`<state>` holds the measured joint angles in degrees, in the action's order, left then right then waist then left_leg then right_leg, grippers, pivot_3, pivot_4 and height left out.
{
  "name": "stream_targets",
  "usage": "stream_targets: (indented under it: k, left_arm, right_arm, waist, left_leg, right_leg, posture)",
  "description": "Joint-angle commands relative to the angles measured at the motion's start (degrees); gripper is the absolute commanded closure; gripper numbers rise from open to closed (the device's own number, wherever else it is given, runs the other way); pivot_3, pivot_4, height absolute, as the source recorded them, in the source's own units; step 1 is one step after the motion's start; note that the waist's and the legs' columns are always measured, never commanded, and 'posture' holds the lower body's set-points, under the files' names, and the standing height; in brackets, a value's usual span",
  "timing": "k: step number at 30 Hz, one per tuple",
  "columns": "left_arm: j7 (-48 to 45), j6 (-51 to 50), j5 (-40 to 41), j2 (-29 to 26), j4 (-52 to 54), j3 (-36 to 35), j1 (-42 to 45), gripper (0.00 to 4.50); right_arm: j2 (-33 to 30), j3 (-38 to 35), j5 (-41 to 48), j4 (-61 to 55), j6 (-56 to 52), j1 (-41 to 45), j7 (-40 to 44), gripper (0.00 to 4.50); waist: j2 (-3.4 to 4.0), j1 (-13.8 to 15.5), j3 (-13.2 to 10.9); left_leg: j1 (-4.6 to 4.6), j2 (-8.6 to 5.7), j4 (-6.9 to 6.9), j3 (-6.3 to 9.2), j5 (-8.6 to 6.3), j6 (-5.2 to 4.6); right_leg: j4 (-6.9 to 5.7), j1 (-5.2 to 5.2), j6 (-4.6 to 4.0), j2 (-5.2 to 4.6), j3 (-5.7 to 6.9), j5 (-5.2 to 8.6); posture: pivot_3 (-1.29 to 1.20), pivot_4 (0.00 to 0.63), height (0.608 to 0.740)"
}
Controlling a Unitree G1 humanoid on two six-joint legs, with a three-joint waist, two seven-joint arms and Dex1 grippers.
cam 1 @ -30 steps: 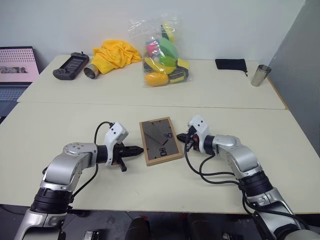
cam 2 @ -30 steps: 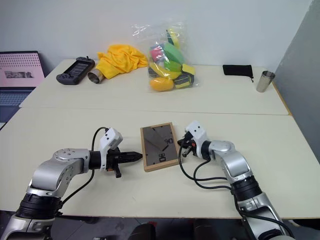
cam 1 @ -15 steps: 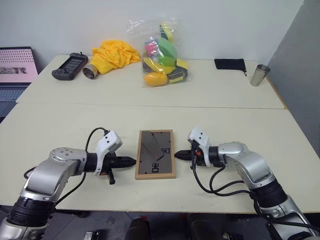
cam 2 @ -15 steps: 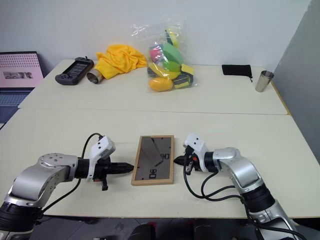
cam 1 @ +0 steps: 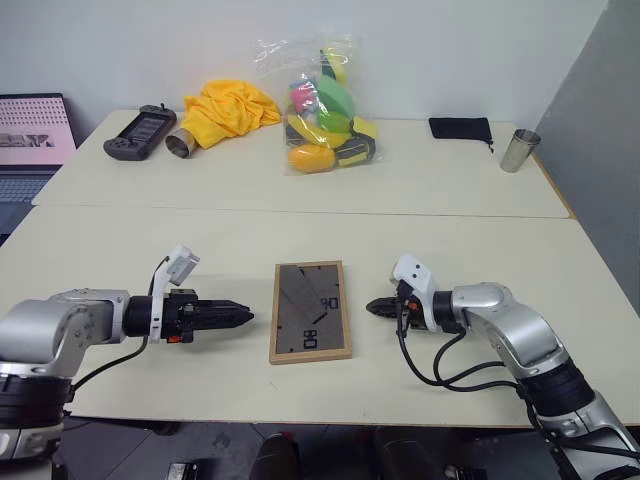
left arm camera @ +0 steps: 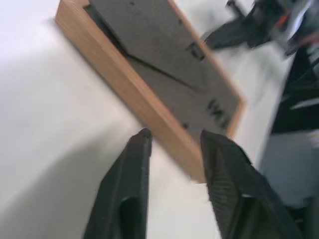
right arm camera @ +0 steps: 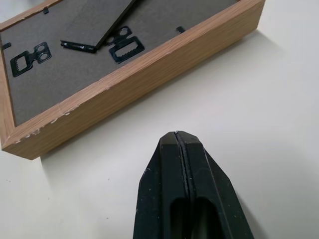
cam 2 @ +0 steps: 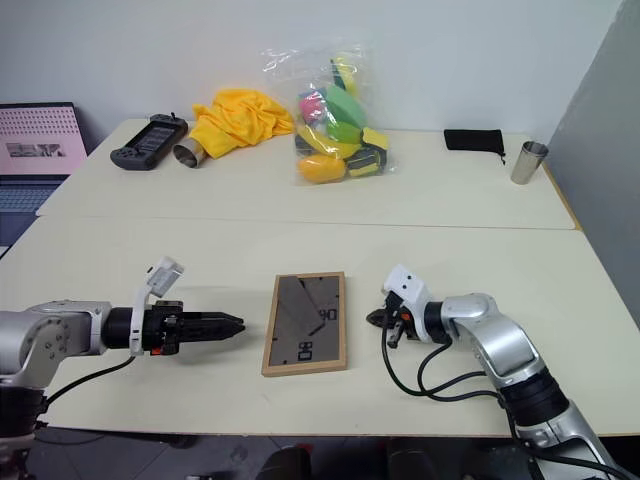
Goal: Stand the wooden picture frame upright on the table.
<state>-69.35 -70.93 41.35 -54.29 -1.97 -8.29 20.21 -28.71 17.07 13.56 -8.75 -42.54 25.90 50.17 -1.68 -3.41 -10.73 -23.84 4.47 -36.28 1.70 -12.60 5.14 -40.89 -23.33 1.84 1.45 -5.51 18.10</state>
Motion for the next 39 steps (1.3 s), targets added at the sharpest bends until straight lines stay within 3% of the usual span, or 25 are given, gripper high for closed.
stream_targets:
  k: [1,9,22,28,32,39]
  left_arm:
    - [0.78,-9.64,3.93,-0.38,-5.04,-1.16,3.67,1.83]
    - [3.23,-12.68,4.05,2.41,-9.02,1.20,5.30,0.09]
    - [5.06,-10.33,4.45,8.85,-6.46,5.83,3.22,0.03]
    - [4.21,-9.12,5.43,9.09,-3.09,5.52,1.48,0.03]
    - [4.52,-9.19,5.51,8.72,-3.98,4.53,2.06,0.62]
    - [3.72,-8.99,6.92,7.23,-1.31,3.51,1.21,2.09]
  right_arm:
    - [0.84,0.16,0.45,-2.66,0.33,0.10,-0.71,4.50]
    - [3.01,2.01,-0.41,-2.61,0.32,0.27,-2.56,4.50]
    - [9.98,6.40,-1.93,-0.18,0.72,3.71,-4.88,4.50]
    - [11.70,6.97,-1.64,-0.71,0.12,3.82,-5.41,4.50]
    - [11.35,7.06,-2.00,-0.77,0.21,3.29,-5.19,4.50]
    - [7.37,4.90,-2.59,0.31,1.65,2.12,-4.43,4.50]
  waist:
    - [0.00,-0.04,0.00]
    - [0.00,-0.02,0.00]
    - [0.01,0.16,0.02]
    - [0.00,0.42,0.03]
    - [-0.01,0.28,0.03]
    - [-0.01,0.16,0.03]
  left_leg:
    - [0.00,0.00,0.00,0.02,0.00,0.00]
    - [0.01,0.01,0.00,0.03,0.00,0.00]
    - [0.03,0.01,-0.01,0.03,0.01,0.01]
    - [0.01,-0.02,-0.02,0.02,0.00,0.01]
    - [0.01,-0.02,-0.01,0.03,0.01,0.01]
    - [0.00,0.00,-0.01,0.04,0.00,0.01]
  right_leg:
    - [0.00,0.00,0.00,0.02,0.01,0.00]
    - [-0.02,0.00,-0.02,0.02,0.01,-0.01]
    - [-0.04,0.02,-0.03,0.01,0.00,-0.02]
    - [0.00,0.04,-0.03,-0.04,0.00,-0.02]
    - [0.00,0.03,-0.03,-0.04,0.01,-0.02]
    - [0.00,0.02,-0.02,-0.02,0.01,-0.02]
  posture:
    - [0.00,0.150,0.740]
    - [0.00,0.150,0.740]
    - [0.00,0.150,0.740]
    - [0.00,0.150,0.740]
    - [0.00,0.150,0.740]
    - [0.00,0.150,0.740]
